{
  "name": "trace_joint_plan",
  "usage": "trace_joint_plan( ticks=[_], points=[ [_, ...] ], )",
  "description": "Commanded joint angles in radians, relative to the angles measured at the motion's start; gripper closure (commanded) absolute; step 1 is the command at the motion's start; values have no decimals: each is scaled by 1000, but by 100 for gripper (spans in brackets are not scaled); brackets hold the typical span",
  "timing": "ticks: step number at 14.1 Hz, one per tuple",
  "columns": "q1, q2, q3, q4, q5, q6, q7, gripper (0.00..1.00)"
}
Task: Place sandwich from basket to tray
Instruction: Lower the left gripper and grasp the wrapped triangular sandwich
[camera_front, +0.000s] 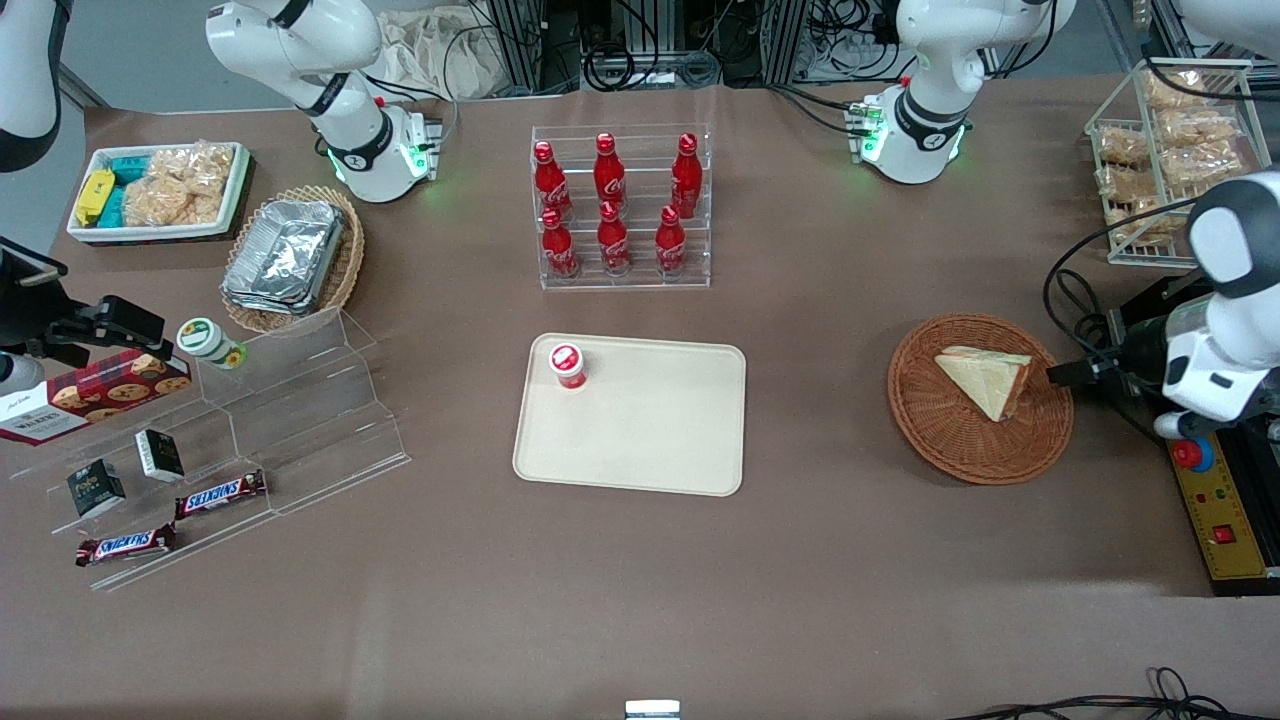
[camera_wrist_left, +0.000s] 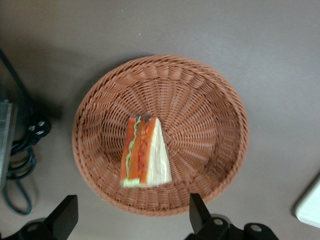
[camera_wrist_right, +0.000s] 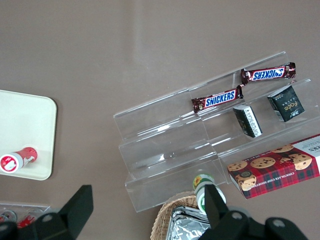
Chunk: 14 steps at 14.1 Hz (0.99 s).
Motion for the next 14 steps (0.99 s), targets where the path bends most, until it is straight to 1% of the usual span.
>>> trace_joint_plan(
  ticks=[1,7,9,10,11,13,14],
  points=[
    [3,20,-5,-84,-11,102,-20,0],
    [-1,99,-9,-208,-23,320,-29,0],
    [-1,119,-11,-227,-46,360,-29,0],
    [-3,120,-11,-227,-66,362,-31,5],
    [-6,120,-11,-226,-83,362,-40,15],
    [-6,122,-14,-221,-91,362,-92,45],
    [-9,122,-15,-219,-92,362,-107,58]
  ],
)
